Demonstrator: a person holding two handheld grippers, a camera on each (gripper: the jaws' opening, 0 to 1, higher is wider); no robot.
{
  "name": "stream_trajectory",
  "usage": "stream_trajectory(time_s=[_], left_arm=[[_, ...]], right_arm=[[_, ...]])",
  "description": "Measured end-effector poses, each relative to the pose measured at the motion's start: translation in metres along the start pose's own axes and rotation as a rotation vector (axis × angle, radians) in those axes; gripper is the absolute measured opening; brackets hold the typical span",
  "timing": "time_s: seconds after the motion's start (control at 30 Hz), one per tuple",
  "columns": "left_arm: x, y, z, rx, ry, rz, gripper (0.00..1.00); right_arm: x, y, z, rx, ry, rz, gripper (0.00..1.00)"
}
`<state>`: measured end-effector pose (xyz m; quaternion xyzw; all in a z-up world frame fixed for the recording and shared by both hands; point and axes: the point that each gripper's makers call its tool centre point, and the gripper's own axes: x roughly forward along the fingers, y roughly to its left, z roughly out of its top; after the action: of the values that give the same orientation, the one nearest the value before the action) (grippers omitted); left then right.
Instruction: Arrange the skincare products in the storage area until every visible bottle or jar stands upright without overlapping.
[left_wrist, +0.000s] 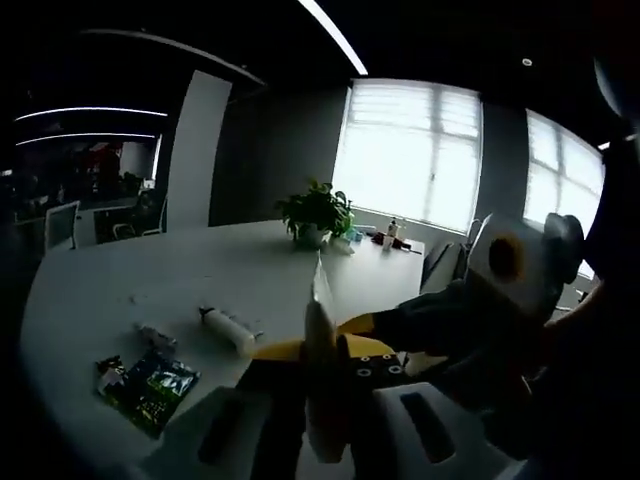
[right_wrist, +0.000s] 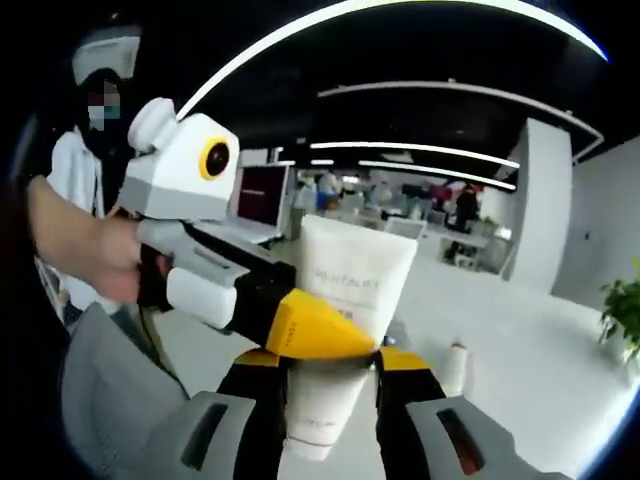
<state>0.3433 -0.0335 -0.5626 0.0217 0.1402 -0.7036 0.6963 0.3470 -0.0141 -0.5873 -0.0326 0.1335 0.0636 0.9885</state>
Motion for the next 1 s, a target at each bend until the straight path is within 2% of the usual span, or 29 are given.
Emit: stream_trajectory(time_s=[0.07,0.1,0.13,0.2,0.27,0.4,0.43,0.57,0.67,0.77,1.0], left_arm=[[-0.002,-0.001,-0.001,0.010,0.010,-0.012,0.09],[-0.003,-0.001,-0.001,-0.001,0.013,-0.026,0.09],[-0.005,-0.004,0.001,-0.016,0.014,-0.050,0.09],[-0.008,-0.008,0.009,-0.009,-0.003,-0.083,0.09],[-0.011,-0.010,0.014,0.006,-0.010,-0.096,0.09],[-0.020,-0.021,0.028,0.060,-0.009,-0.190,0.09],[-0.022,-0.021,0.032,0.099,-0.014,-0.199,0.09],[-0.031,-0.024,0.040,0.118,-0.020,-0.246,0.09],[-0.036,-0.024,0.047,0.128,-0.033,-0.269,0.09],[-0.038,-0.022,0.049,0.137,-0.029,-0.278,0.09],[-0.042,-0.019,0.053,0.103,-0.039,-0.318,0.09]], right_arm=[[-0.002,0.005,0.000,-0.012,-0.005,0.047,0.30],[-0.004,0.010,0.004,-0.008,-0.029,0.091,0.34],[-0.005,0.010,0.006,0.016,-0.044,0.101,0.42],[-0.008,0.003,0.000,0.017,-0.011,0.118,0.49],[-0.014,0.000,-0.002,-0.006,0.009,0.169,0.48],[-0.030,0.010,0.006,0.018,0.004,0.371,0.52],[-0.032,0.009,0.007,0.018,0.018,0.398,0.54],[-0.039,-0.003,0.022,0.009,0.034,0.454,0.55],[-0.039,-0.004,0.032,-0.049,0.047,0.491,0.54],[-0.036,0.001,0.034,-0.087,0.072,0.510,0.54],[-0.027,0.016,0.031,-0.087,0.066,0.563,0.53]])
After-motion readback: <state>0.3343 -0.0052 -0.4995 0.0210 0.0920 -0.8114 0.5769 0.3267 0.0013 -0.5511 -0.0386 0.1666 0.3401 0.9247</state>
